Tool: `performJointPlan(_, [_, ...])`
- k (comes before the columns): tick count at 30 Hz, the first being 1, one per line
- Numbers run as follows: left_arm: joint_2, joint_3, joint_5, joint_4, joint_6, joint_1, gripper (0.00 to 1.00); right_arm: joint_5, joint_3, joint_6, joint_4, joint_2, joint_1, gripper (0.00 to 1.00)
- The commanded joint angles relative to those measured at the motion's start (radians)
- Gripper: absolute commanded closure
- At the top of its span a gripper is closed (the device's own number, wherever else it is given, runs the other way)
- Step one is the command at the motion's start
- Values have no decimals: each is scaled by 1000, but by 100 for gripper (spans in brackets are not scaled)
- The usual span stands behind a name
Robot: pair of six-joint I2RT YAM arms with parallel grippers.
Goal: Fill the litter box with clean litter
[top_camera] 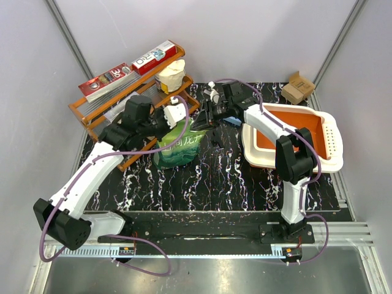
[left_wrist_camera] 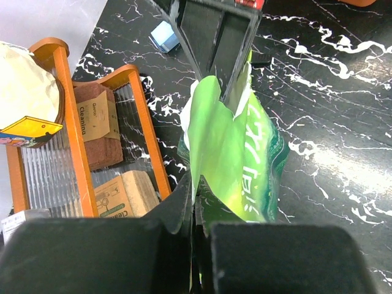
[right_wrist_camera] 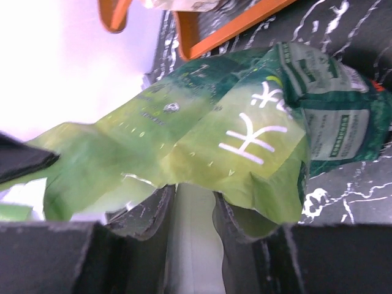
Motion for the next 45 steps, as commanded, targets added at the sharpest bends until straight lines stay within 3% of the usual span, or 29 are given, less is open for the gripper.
performJointPlan(1, [-52,21,-42,36,69,3,100,-268,-27,162,108,15,-51,100])
performJointPlan(11, [-70,3,-71,21,103,3,100,-370,-47,277,169,-23,-189,100])
performJointPlan(17, [-70,18,-77,15,116,3,100,-415,-70,293,192,-20,-211,100])
performJointPlan(19, [-67,18,-79,16,118,3,100,-442,-84,435,347,33,-195,100])
performJointPlan(20, [-65,18,-77,15,119,3,100,-466,-95,631,569,44,-197,100])
performJointPlan(22, [-64,22,-77,10,121,3,100,-531,-150,795,790,29,-235,100])
performJointPlan(25, [-67,28,-76,7,123,4,100,-498,-159,807,829,40,-252,100])
performJointPlan(27, [-65,25,-76,9,130,3,100,-461,-143,941,994,87,-220,100])
performJointPlan(30, [-62,38,-82,6,130,3,100,-500,-96,957,1002,135,-186,100])
performJointPlan(35, [-62,48,-92,5,139,4,100,-534,-191,871,891,23,-267,100])
performJointPlan(37, [-61,46,-88,4,139,4,100,-488,-228,876,903,41,-255,100])
performJointPlan(40, [-56,46,-82,2,139,3,100,-506,-175,1026,1080,113,-217,100])
performJointPlan(45, [-52,49,-89,2,153,3,100,-536,-130,948,985,86,-267,100])
